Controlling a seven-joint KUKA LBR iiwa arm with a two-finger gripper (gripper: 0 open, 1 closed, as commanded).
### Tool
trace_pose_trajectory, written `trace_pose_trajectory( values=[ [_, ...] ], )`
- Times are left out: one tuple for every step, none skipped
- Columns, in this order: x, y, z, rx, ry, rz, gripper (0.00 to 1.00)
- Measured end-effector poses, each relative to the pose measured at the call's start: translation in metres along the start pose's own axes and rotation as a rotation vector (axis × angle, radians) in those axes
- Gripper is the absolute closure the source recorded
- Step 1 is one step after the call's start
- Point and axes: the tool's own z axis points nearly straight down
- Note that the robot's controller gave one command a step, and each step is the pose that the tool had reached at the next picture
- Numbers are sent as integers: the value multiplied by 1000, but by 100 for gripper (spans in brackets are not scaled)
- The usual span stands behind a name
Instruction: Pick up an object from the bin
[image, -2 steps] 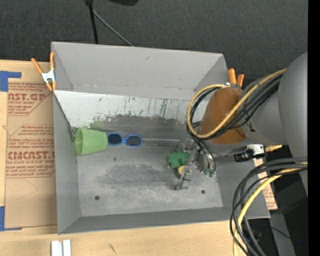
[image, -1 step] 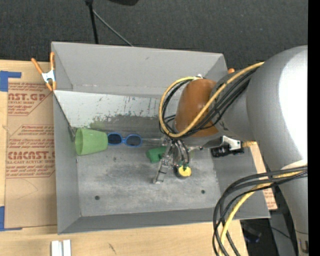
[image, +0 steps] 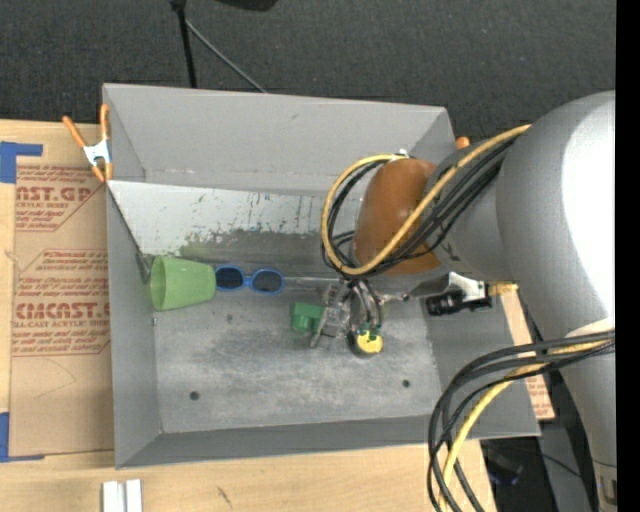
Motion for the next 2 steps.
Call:
trace_pose_trajectory(
  values=[
    [-1, 1, -48, -2, -4, -2, 100],
    [-2, 2, -99, -3, -5, -3, 100]
  ],
)
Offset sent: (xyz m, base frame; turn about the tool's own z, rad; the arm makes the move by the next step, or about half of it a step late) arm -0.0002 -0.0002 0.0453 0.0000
